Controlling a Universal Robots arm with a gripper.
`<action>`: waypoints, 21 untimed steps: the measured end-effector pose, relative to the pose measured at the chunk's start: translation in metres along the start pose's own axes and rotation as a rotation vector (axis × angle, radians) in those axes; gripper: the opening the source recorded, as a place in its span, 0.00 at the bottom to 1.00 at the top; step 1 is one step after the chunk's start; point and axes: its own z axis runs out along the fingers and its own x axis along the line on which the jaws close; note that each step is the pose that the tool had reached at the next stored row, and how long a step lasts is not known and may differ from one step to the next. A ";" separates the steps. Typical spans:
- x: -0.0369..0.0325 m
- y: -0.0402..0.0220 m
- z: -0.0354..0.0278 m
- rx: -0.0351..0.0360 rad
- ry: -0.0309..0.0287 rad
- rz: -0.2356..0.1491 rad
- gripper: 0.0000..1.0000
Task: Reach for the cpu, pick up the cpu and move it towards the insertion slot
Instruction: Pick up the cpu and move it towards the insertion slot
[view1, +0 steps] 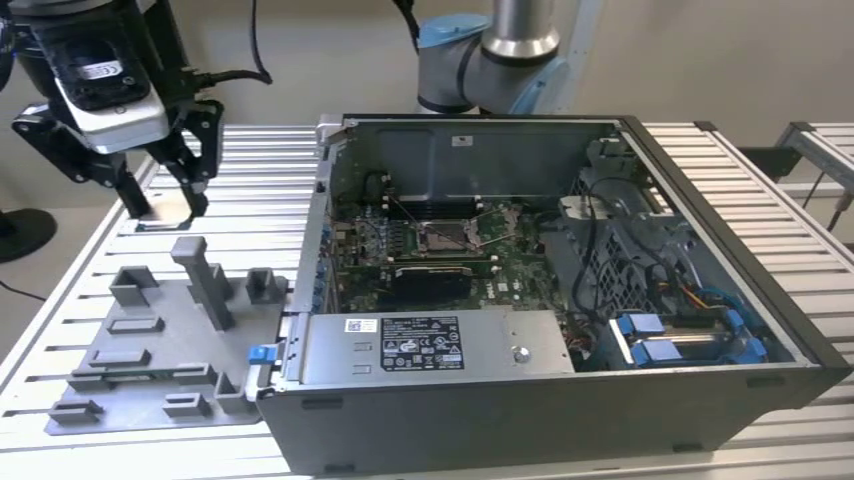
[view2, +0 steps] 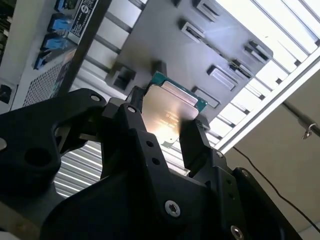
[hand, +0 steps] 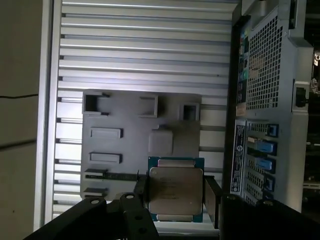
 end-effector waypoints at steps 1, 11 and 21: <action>-0.0045 -0.0001 0.0000 0.0000 0.0001 0.000 0.00; -0.0497 -0.0017 -0.0002 -0.0001 0.0005 -0.005 0.00; -0.0939 -0.0031 -0.0005 0.0000 0.0009 -0.010 0.00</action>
